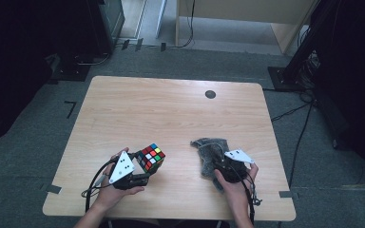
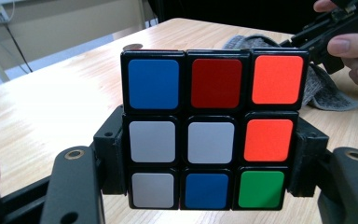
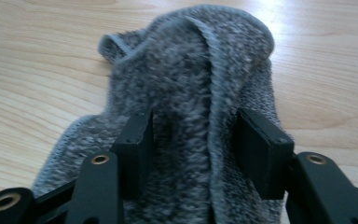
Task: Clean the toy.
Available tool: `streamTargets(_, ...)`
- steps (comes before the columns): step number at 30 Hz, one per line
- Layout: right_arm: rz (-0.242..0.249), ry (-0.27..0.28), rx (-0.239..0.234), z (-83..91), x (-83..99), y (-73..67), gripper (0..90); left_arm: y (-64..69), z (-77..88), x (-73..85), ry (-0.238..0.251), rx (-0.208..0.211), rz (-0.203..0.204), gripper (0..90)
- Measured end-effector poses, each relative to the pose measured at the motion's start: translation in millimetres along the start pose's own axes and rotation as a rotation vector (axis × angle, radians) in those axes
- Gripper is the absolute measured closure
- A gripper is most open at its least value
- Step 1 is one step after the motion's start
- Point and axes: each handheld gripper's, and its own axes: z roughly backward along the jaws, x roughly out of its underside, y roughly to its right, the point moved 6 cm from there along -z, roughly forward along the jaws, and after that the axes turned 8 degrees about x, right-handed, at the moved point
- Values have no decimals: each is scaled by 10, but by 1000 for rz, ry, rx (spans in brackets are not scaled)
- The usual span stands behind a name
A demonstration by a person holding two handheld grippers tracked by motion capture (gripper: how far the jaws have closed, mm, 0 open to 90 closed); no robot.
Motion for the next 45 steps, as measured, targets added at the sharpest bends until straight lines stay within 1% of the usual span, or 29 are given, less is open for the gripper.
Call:
streamTargets(2, -25, 7, 5, 9, -13, 75, 479, -42, 19, 13, 10, -1, 26, 332)
streamTargets(5, -65, 30, 36, 52, -55, 201, 393, -111, 59, -2, 31, -15, 72, 332)
streamTargets(6, -79, 39, 44, 70, -68, 234, 387, -133, 69, -5, 36, -26, 82, 332)
streamTargets(8, -105, 65, 51, 113, -97, 275, 369, -159, 82, -5, 40, -29, 99, 331)
streamTargets(11, -132, 114, 53, 172, -152, 266, 354, -158, 75, 4, 29, -36, 91, 331)
streamTargets(13, -123, 126, 49, 188, -173, 223, 354, -136, 60, 9, 21, -32, 80, 331)
streamTargets(14, -109, 118, 50, 174, -168, 206, 353, -122, 54, 11, 16, -28, 74, 332)
streamTargets(15, -110, 101, 42, 152, -151, 182, 348, -106, 47, 11, 14, -24, 69, 331)
streamTargets(16, -109, 84, 25, 122, -129, 160, 345, -93, 42, 10, 12, -24, 61, 331)
streamTargets(17, -110, 49, -3, 58, -74, 115, 346, -80, 40, 8, 9, -23, 53, 332)
streamTargets(18, -110, 49, -3, 58, -74, 115, 346, -69, 40, 3, 11, -20, 45, 332)
streamTargets(19, -101, 27, -11, 23, -45, 95, 363, -57, 43, -3, 17, -10, 40, 333)
streamTargets(20, -93, 5, -24, -12, -16, 77, 401, -45, 48, -10, 20, 0, 35, 333)
streamTargets(21, -93, -6, -37, -39, 6, 64, 433, -36, 52, -17, 25, 2, 31, 333)
streamTargets(22, -98, -6, -40, -58, 21, 57, 456, -29, 54, -23, 28, 5, 30, 333)
streamTargets(25, -102, -2, -26, -86, 49, 64, 536, -29, 59, -28, 29, 7, 35, 333)
streamTargets(26, -103, 0, -14, -91, 55, 70, 579, -30, 58, -25, 28, 9, 38, 333)
streamTargets(27, -98, 3, 2, -92, 65, 74, 617, -29, 55, -22, 26, 9, 38, 333)
streamTargets(29, -76, 9, 15, -79, 77, 64, 728, -28, 48, -17, 19, 7, 39, 333)
streamTargets(31, -66, 16, 19, -53, 65, 48, 772, -14, 39, -14, 11, 10, 34, 333)
streamTargets(32, -71, 22, 7, -33, 53, 32, 780, -4, 34, -14, 10, 12, 28, 333)
streamTargets(35, -83, 69, -48, 49, -19, -35, 789, 31, 29, -25, 15, 34, 13, 333)
streamTargets(36, -87, 83, -66, 84, -48, -66, 790, 41, 27, -29, 15, 36, 5, 333)
streamTargets(38, -110, 118, -103, 169, -118, -131, 790, 53, 23, -37, 19, 35, -1, 333)
streamTargets(40, -136, 146, -149, 267, -193, -200, 790, 61, 18, -39, 18, 40, -10, 333)
streamTargets(41, -139, 164, -168, 320, -235, -232, 790, 65, 15, -38, 16, 39, -14, 333)
streamTargets(43, -137, 201, -189, 442, -325, -294, 791, 68, 9, -39, 14, 40, -18, 333)
streamTargets(45, -143, 238, -227, 566, -418, -362, 791, 77, 2, -39, 9, 43, -24, 333)
